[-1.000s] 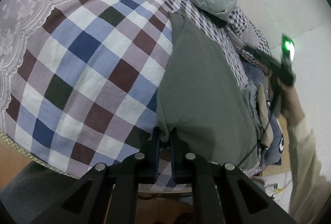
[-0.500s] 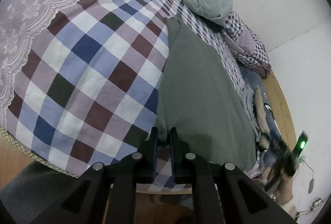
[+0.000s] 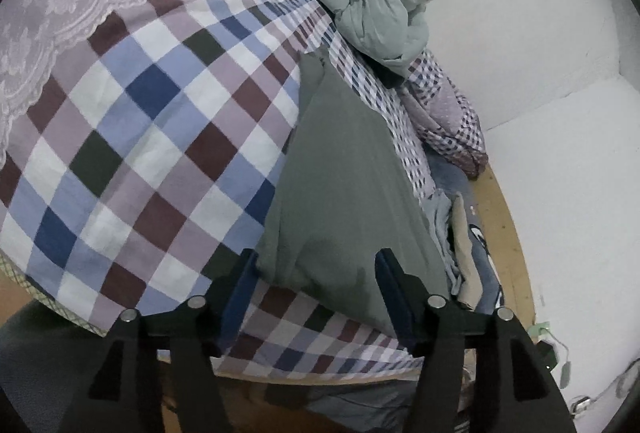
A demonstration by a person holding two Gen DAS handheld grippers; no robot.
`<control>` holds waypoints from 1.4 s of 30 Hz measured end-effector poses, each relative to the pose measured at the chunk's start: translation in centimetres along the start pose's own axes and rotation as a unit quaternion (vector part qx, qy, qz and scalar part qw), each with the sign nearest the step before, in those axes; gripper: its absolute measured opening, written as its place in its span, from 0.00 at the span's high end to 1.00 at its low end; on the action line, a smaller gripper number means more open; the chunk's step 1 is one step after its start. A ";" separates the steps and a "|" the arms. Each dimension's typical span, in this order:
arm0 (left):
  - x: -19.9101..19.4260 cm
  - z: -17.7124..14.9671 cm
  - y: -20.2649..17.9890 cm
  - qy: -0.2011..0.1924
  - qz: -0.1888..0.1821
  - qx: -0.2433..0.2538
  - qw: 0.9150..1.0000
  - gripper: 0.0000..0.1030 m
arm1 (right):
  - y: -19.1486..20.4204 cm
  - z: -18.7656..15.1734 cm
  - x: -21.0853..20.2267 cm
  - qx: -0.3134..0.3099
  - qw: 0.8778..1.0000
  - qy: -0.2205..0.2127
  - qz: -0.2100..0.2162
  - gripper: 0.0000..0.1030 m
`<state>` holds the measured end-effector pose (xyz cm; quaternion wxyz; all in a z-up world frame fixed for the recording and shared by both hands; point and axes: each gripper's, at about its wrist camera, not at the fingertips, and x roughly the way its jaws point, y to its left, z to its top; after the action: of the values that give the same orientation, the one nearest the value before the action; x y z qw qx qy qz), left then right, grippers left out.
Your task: Fold clothes
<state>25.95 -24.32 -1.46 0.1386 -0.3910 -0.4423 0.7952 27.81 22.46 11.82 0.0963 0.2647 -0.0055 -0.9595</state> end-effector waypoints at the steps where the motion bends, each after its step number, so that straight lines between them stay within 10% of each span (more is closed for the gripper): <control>1: 0.0 0.0 0.2 0.000 -0.003 -0.003 1.000 0.36 | 1.2 -0.8 0.2 -0.021 1.000 -0.007 0.000 0.20; 15: 0.4 -0.5 0.5 -0.021 -0.036 -0.035 0.999 0.19 | 12.1 -6.7 -1.0 -0.294 0.952 -0.074 -0.042 0.17; 42: 1.9 -0.8 2.3 -0.060 -0.062 -0.100 0.991 0.24 | 17.1 -9.7 1.5 -0.388 0.919 -0.065 -0.006 0.16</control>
<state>25.59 -24.05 -4.59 0.1210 -0.3265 -0.5507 0.7586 34.65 5.78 3.76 0.1855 0.1436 0.3625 -0.9020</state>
